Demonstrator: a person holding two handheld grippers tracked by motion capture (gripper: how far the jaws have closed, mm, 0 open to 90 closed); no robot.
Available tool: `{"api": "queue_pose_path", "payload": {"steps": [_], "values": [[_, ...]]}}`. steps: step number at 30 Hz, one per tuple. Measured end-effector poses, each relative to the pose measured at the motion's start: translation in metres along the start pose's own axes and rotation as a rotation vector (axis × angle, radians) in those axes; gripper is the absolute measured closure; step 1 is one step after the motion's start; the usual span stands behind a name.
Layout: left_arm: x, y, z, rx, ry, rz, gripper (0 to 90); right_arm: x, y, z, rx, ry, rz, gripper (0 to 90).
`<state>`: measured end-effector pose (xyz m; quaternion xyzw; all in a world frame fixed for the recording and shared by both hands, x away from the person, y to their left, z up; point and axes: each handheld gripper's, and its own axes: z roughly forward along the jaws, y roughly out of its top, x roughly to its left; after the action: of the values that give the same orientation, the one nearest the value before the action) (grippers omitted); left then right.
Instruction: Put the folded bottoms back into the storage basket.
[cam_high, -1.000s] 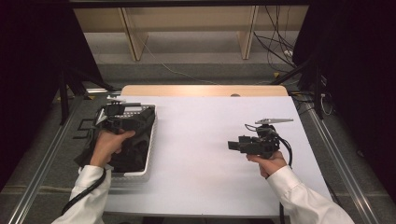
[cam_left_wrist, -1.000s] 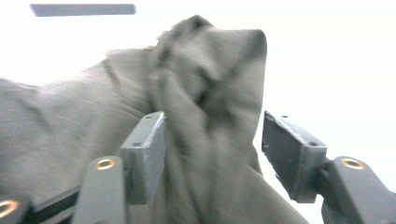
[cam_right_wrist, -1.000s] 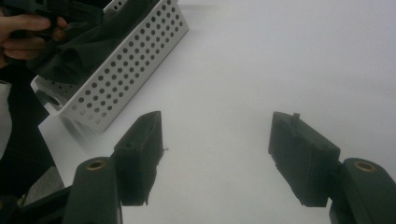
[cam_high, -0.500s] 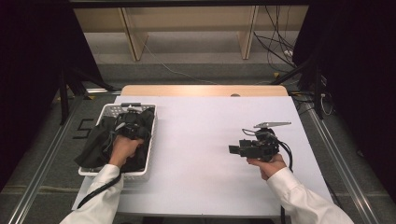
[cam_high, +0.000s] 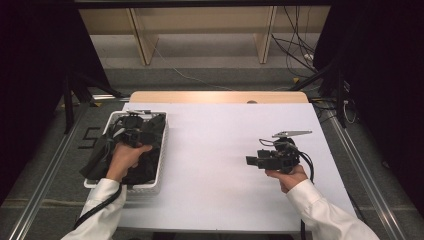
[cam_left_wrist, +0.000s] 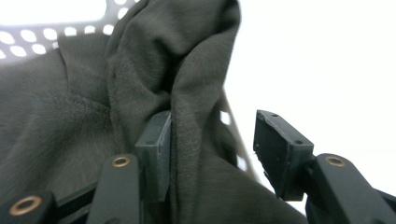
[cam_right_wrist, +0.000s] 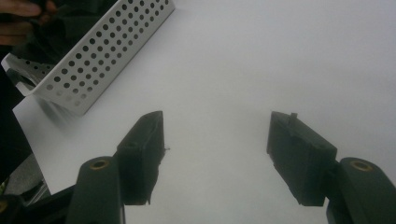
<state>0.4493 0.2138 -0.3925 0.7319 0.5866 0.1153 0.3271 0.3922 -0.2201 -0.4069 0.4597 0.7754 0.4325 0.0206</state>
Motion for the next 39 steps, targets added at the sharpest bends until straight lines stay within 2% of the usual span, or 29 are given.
{"api": "queue_pose_path", "payload": {"steps": [1, 4, 7, 10, 14, 18, 20, 22, 25, 28, 30, 32, 33, 35, 37, 39], "values": [[-0.004, -0.003, -0.004, 0.012, 0.001, 0.019, 49.3, 0.0, 0.0, 0.0, -0.003, 0.002, 0.001, 37.6], [-0.014, -0.016, -0.006, 0.06, 0.044, 0.083, 65.2, 0.001, 0.0, -0.002, -0.001, 0.001, -0.004, 37.7], [-0.015, -0.032, -0.002, 0.102, 0.062, 0.119, 76.4, 0.002, -0.001, -0.002, 0.005, -0.005, -0.011, 37.8], [-0.012, -0.04, 0.004, 0.118, 0.041, 0.116, 76.7, 0.002, -0.002, -0.001, 0.01, -0.005, -0.014, 37.8], [-0.01, -0.042, 0.017, 0.171, 0.055, 0.135, 78.2, 0.001, -0.003, 0.001, 0.02, -0.01, -0.016, 38.0], [-0.005, -0.041, 0.034, 0.234, 0.06, 0.113, 79.9, 0.003, -0.003, 0.002, 0.027, -0.012, -0.024, 38.0], [-0.005, -0.039, 0.036, 0.238, 0.061, 0.111, 80.0, 0.004, -0.004, 0.003, 0.027, -0.012, -0.026, 38.1], [-0.006, -0.04, 0.035, 0.229, 0.066, 0.111, 79.2, 0.004, -0.004, 0.003, 0.028, -0.014, -0.024, 38.1], [-0.004, -0.038, 0.029, 0.202, 0.042, 0.082, 73.2, 0.003, -0.004, 0.002, 0.026, -0.013, -0.022, 38.1], [-0.003, -0.034, 0.018, 0.169, 0.05, 0.082, 60.5, 0.002, -0.004, 0.0, 0.02, -0.014, -0.021, 38.0], [-0.001, -0.03, 0.007, 0.155, 0.031, 0.069, 52.9, 0.002, -0.003, -0.001, 0.02, -0.015, -0.017, 37.9], [0.001, -0.026, -0.006, 0.119, 0.008, 0.069, 42.4, 0.002, -0.003, -0.001, 0.015, -0.015, -0.017, 37.8], [0.002, -0.023, -0.013, 0.095, 0.015, 0.068, 39.4, 0.002, -0.003, -0.002, 0.013, -0.014, -0.017, 37.8], [0.007, -0.019, -0.028, 0.054, 0.062, 0.065, 36.1, 0.002, -0.003, -0.002, 0.013, -0.013, -0.019, 37.8], [0.018, -0.017, -0.043, 0.014, 0.094, 0.039, 35.2, 0.003, -0.003, -0.003, 0.011, -0.013, -0.019, 37.7], [0.03, -0.017, -0.051, -0.01, 0.121, 0.013, 35.0, 0.003, -0.004, -0.004, 0.009, -0.012, -0.018, 37.6]]}}
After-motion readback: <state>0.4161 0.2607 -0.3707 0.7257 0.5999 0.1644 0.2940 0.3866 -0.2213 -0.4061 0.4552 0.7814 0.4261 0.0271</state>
